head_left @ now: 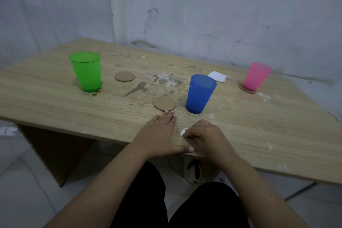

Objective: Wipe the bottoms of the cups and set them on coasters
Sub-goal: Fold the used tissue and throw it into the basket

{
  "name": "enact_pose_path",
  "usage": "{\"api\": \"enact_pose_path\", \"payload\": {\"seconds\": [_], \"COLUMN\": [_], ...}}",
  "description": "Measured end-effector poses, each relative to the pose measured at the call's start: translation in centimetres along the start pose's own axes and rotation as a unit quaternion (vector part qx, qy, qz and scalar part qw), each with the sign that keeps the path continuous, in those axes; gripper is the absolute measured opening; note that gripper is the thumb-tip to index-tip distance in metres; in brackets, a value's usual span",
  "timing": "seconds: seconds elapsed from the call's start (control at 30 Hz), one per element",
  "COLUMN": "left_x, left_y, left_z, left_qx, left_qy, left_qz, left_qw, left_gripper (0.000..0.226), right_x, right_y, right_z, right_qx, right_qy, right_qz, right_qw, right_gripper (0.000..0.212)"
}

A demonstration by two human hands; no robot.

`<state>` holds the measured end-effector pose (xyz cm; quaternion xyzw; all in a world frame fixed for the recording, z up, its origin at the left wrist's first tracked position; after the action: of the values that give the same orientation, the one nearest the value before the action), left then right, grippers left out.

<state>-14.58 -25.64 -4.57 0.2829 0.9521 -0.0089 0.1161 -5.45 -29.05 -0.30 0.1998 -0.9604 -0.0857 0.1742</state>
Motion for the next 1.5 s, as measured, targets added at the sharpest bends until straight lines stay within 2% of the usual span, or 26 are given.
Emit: {"api": "enact_pose_path", "payload": {"seconds": [0.07,0.13,0.23,0.3,0.4,0.53,0.6,0.7,0.8,0.97,1.07,1.2,1.27,1.37,1.5], "left_x": [0.0,0.0,0.0,0.0,-0.3,-0.8,-1.5,-3.4,-6.7,-14.8,-20.0,-27.3,-29.8,-33.7,-36.8], "left_y": [-0.1,-0.1,-0.1,-0.2,-0.2,-0.2,-0.4,-0.7,-0.5,0.9,1.0,0.1,-0.3,-0.3,1.1], "left_z": [-0.1,-0.1,-0.1,-0.1,-0.3,-0.1,-0.3,-0.9,-1.0,-0.8,0.1,3.4,5.8,11.1,18.3], "left_qx": [0.002,0.005,0.004,0.006,0.017,0.04,0.044,0.013,-0.002,-0.026,-0.018,0.042,0.079,0.158,0.23], "left_qy": [0.007,0.009,0.006,0.006,-0.002,-0.004,-0.019,-0.079,-0.163,-0.23,-0.242,-0.247,-0.247,-0.238,-0.235], "left_qz": [0.0,-0.002,-0.004,0.0,0.008,0.022,0.025,0.034,0.063,0.144,0.204,0.285,0.301,0.305,0.271], "left_qw": [1.0,1.0,1.0,1.0,1.0,0.999,0.999,0.996,0.985,0.962,0.948,0.925,0.917,0.908,0.905], "left_gripper": [0.116,0.116,0.116,0.118,0.117,0.116,0.112,0.096,0.081,0.067,0.067,0.066,0.067,0.067,0.062], "right_x": [-0.9,-2.6,-3.2,-2.0,-0.7,-0.8,-1.1,-3.1,-5.1,-8.6,-10.7,-15.2,-17.3,-20.6,-23.3], "right_y": [-1.0,-0.8,0.6,1.1,0.4,-0.6,-1.2,-2.6,-4.8,-11.3,-16.1,-24.4,-28.0,-33.7,-39.0], "right_z": [-1.0,-1.8,-1.4,-0.5,-0.4,-0.6,-1.0,-2.7,-4.7,-7.3,-8.0,-7.4,-6.0,-3.2,1.1], "right_qx": [0.003,-0.012,-0.046,-0.064,-0.083,0.001,0.021,0.001,-0.057,-0.122,-0.146,-0.23,-0.257,-0.278,-0.306], "right_qy": [0.023,0.012,-0.063,-0.081,-0.034,0.021,0.046,0.091,0.162,0.307,0.408,0.487,0.501,0.491,0.466], "right_qz": [-0.001,0.036,0.087,0.085,0.048,0.014,0.01,0.082,0.138,0.213,0.257,0.35,0.4,0.474,0.557], "right_qw": [1.0,0.999,0.993,0.991,0.995,1.0,0.999,0.992,0.975,0.92,0.864,0.767,0.723,0.676,0.616], "right_gripper": [0.012,0.019,0.023,0.021,0.018,0.01,0.015,0.028,0.04,0.021,0.016,0.014,0.024,0.037,0.023]}}
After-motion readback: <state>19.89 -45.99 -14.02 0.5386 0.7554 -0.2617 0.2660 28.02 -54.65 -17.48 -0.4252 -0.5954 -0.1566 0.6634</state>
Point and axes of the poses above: each hand's wrist, its own y-axis towards the middle knuckle, its own z-axis out of the palm, x = y × z, the point moved 9 cm from there along y, towards the middle knuckle, and after that the axes turned 4 degrees about y, right-handed, at the moved point
